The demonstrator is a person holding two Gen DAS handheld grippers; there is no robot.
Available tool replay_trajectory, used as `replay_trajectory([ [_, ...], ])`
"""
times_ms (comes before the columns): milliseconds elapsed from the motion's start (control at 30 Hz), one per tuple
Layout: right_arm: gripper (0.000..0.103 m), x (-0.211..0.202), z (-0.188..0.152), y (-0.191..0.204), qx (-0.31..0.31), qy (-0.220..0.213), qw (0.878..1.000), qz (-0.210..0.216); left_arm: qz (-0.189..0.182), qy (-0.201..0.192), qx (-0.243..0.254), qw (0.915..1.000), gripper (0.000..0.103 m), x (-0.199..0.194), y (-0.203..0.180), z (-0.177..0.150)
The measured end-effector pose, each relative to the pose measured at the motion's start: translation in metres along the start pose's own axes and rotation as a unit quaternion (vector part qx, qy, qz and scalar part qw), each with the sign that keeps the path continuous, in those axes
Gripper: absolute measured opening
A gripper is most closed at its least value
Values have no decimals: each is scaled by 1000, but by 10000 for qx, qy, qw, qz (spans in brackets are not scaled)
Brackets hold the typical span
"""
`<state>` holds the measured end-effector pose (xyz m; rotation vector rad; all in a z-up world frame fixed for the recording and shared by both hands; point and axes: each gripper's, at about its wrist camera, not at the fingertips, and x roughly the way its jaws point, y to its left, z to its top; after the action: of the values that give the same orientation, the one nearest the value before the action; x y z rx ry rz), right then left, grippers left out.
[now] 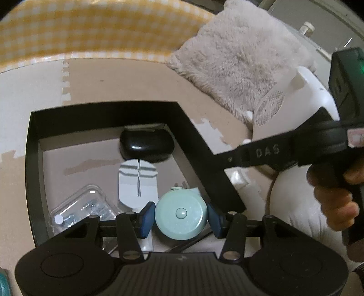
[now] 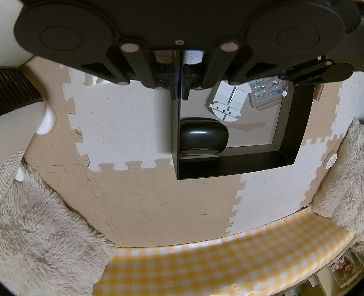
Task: Organize rigid objects
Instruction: 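Carry the mint-green tape measure into the black box and release it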
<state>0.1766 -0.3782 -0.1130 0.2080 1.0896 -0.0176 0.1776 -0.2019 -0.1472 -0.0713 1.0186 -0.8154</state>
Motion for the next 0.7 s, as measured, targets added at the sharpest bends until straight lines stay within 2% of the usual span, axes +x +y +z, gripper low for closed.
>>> replay_trajectory([
  [100,3,0,0,0,8,0,10000,9,43,4,-22,10000,54,-1,1,-2],
  [167,3,0,0,0,9,-2,10000,14,97,21,-87,9999,70,-3,1,-1],
  [233,3,0,0,0,7,-3,10000,15,198,19,-104,9997,77,-6,2,-1],
  [300,3,0,0,0,12,-2,10000,19,203,30,-168,9996,80,-10,3,-1],
  [367,3,0,0,0,18,-4,10000,25,235,96,-225,9994,90,-13,4,-1],
  [533,4,0,0,-1,19,-4,10000,29,275,157,-73,9995,102,-19,-4,-1],
  [700,4,0,0,-1,17,-5,10000,27,211,195,66,9996,103,-23,-13,-3],
])
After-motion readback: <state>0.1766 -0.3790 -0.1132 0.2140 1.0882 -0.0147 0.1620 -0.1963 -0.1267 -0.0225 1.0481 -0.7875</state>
